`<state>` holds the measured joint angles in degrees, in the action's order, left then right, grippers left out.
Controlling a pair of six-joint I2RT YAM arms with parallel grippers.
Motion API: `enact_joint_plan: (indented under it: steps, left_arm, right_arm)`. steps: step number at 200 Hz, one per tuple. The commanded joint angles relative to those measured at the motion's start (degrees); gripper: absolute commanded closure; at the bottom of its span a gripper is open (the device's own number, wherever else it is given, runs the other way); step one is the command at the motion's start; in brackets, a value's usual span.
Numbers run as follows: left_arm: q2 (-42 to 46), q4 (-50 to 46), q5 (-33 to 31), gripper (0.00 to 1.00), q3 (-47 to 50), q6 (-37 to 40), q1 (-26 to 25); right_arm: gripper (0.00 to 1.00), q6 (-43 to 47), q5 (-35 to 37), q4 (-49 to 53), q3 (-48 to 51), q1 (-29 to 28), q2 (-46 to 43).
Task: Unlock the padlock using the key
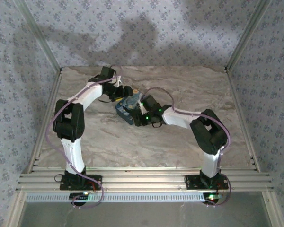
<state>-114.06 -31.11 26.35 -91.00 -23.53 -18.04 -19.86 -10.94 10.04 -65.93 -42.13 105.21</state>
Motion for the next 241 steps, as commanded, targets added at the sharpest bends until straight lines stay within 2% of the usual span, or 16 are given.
enact_joint_plan:
  steps: [1,29,57,90,110,131,174,204,241]
  left_arm:
    - [2.33,-4.00,-4.44,0.24,-1.93,1.04,0.11]
    - [7.30,-5.57,-10.13,0.23,2.09,0.45,1.11]
    - [14.31,-3.40,-11.04,0.23,11.99,-2.10,1.70]
    - [21.09,5.55,-4.41,0.24,25.88,-8.89,0.90]
    - [23.03,9.95,-2.26,0.25,30.39,-12.70,-0.85]
    - [23.11,13.70,-0.83,0.27,31.71,-15.83,-2.29]
    - [18.18,17.39,-0.36,0.29,30.26,-17.53,-2.37]
    - [13.98,16.88,0.00,0.29,28.14,-16.42,-0.09]
    - [10.40,16.31,0.97,0.30,24.76,-14.48,4.24]
  right_arm:
    - [0.55,1.51,2.87,-0.19,2.59,0.35,-5.95]
    - [0.55,1.98,4.21,1.94,3.75,3.51,-12.26]
    - [0.55,1.51,5.48,6.48,0.37,9.19,-14.26]
    - [0.45,-0.26,1.51,8.19,-6.63,15.92,-9.81]
    - [0.32,-0.36,-1.30,9.07,-11.70,17.57,-4.72]
    - [0.27,-0.87,-5.17,10.51,-17.74,18.09,1.96]
    - [0.29,-4.06,-10.95,12.24,-26.19,17.54,12.83]
    - [0.35,-5.15,-12.73,13.01,-28.06,16.17,15.06]
    - [0.36,-5.94,-13.53,12.68,-29.39,13.70,16.23]
